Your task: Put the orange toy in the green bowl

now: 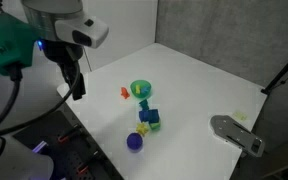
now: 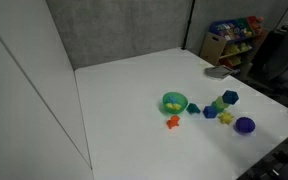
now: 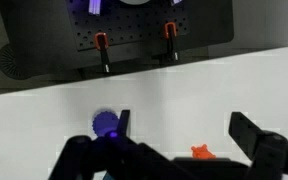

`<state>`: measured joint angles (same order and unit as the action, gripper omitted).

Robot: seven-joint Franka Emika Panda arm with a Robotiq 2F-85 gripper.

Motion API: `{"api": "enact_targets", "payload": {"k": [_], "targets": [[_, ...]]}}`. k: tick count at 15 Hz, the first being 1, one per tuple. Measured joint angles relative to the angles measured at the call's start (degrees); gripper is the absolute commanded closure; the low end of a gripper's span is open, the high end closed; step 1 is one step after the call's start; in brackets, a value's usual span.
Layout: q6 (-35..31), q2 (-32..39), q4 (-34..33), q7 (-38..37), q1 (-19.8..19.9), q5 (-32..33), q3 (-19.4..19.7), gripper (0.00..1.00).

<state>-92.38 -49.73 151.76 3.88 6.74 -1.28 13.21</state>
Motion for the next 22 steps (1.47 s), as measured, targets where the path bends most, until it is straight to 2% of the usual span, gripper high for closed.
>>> {"api": "enact_targets", "payload": {"k": [11,16,22], "targets": [[-1.1,0.4,-0.1,-0.1,0.0,0.0,-0.8,0.0],[-7.6,3.9,-1.1,-1.0,0.0,-0.1,-3.7,0.0],[-17.2,13.9,-4.9,-4.7,0.0,-0.3,-5.4,0.0]]}}
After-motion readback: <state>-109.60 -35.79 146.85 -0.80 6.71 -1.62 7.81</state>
